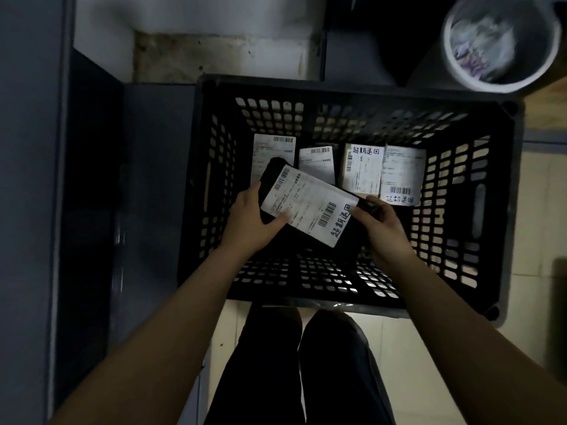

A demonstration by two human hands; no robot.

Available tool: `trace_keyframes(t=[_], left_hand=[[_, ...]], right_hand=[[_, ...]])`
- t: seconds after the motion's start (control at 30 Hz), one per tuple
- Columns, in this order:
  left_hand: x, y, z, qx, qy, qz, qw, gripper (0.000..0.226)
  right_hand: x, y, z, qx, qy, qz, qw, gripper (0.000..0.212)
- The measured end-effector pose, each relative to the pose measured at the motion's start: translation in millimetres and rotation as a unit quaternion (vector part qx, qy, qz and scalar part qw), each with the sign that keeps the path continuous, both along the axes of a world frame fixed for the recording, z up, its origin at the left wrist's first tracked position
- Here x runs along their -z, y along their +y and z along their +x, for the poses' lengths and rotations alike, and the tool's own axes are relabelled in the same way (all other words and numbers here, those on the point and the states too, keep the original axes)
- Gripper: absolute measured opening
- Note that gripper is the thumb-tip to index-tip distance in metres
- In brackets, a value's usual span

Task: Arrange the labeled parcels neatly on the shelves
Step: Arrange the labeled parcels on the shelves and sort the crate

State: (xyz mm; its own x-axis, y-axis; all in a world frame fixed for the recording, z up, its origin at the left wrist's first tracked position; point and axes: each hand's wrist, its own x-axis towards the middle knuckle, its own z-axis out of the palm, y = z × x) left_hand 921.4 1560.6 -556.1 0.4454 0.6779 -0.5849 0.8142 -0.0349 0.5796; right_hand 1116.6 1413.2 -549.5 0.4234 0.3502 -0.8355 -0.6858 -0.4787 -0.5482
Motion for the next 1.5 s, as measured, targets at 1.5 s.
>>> trace_keyframes(t=[1.5], left_hand=[[74.4, -15.4, -26.4, 0.307, 0.268, -0.062, 0.911, 0.094]], right_hand=[[111.9, -0.3, -33.5, -0.744, -0.406, -0.025, 0.531, 0.061]])
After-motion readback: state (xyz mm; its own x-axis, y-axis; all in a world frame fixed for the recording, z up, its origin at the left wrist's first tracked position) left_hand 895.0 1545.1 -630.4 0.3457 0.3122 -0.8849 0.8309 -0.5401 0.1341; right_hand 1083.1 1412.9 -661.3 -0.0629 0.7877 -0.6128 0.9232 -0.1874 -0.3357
